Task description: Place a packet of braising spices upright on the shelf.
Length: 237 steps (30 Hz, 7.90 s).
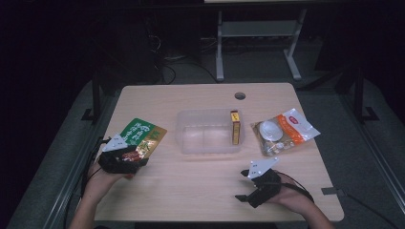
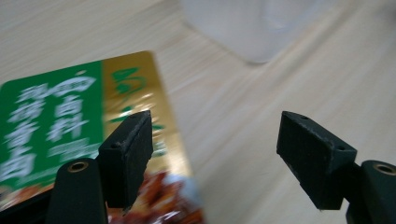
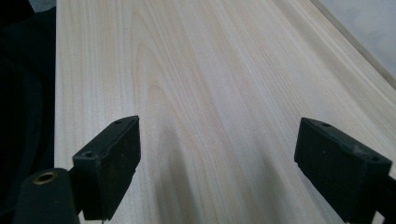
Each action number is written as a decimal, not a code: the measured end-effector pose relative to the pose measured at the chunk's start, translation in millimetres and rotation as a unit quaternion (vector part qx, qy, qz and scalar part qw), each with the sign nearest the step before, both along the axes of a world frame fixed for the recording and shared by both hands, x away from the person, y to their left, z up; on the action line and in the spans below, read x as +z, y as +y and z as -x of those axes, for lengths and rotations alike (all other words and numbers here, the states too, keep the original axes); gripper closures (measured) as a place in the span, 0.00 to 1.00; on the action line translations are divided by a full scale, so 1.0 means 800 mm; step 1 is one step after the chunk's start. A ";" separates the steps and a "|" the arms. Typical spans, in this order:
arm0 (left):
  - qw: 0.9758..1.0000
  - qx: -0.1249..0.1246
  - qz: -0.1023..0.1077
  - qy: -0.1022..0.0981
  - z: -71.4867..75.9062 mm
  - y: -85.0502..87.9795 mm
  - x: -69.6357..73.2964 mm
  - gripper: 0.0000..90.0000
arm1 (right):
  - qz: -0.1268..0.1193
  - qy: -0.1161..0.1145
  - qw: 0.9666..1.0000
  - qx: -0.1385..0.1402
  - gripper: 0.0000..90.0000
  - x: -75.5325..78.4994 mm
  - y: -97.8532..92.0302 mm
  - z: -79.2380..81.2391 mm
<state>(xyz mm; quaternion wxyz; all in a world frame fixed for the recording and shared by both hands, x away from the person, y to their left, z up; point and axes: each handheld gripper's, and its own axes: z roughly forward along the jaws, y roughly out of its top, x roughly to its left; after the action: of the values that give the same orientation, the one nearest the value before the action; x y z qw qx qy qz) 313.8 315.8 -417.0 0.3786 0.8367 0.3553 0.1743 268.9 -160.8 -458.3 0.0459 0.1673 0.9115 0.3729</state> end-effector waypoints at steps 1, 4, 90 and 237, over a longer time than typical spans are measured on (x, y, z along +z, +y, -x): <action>1.000 0.007 -0.003 0.000 -0.002 0.006 -0.001 0.30 | 0.001 0.000 1.000 0.001 0.16 0.000 0.000 0.000; 0.999 0.036 0.001 -0.005 -0.005 0.020 -0.005 0.30 | 0.003 0.000 1.000 0.000 0.16 -0.001 0.000 -0.001; 0.986 0.153 0.005 0.071 -0.082 0.106 -0.050 0.99 | 0.001 0.005 1.000 -0.005 0.16 -0.002 -0.001 -0.002; 0.973 -0.191 0.126 0.027 0.005 -0.130 0.015 0.45 | -0.219 0.026 0.970 0.104 1.00 0.113 0.036 -0.026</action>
<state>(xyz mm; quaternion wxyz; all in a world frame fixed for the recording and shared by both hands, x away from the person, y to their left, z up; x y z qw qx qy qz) 310.1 211.5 -405.0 0.4979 0.8388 0.2184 0.0304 289.4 -131.9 -368.3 -0.0548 0.0869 0.8210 0.5616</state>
